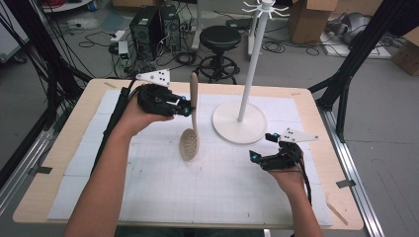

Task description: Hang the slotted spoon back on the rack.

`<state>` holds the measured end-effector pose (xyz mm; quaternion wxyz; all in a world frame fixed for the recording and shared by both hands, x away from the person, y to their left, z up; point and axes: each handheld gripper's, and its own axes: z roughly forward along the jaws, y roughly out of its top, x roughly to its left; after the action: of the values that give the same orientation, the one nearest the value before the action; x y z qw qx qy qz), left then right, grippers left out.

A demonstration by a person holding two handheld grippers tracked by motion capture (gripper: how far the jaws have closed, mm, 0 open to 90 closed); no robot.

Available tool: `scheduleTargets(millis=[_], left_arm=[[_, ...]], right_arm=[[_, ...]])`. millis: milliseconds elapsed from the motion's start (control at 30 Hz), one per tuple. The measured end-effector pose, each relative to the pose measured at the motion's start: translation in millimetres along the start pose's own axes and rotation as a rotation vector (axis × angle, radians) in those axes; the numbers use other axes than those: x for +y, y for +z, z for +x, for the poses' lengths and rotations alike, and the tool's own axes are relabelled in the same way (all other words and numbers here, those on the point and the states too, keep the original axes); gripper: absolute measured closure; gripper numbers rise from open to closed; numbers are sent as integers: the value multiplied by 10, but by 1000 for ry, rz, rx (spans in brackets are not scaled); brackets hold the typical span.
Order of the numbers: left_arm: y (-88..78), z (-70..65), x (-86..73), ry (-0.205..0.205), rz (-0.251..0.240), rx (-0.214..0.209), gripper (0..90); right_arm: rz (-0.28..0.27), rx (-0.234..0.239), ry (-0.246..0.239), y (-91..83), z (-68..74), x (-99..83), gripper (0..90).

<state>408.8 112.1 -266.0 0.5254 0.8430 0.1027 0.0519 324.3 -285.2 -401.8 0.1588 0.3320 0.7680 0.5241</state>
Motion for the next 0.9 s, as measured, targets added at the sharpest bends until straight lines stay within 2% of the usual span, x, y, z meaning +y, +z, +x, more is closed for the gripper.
scheduleTargets(millis=[233,433,800,900], left_arm=[[50,95,277,9,-30,-10,739],[55,192,481,28,-27,-4,739],[41,412,826,52,-30,-29,739],[74,457,930,69,-15,-32,739]], right_arm=[[1,1,3,-11,-1,-7,20],[-2,-4,11,-39,-8,-21,20],[1,-2,13,-49,1,-51,20],[2,-2,13,-57,8,-52,20]])
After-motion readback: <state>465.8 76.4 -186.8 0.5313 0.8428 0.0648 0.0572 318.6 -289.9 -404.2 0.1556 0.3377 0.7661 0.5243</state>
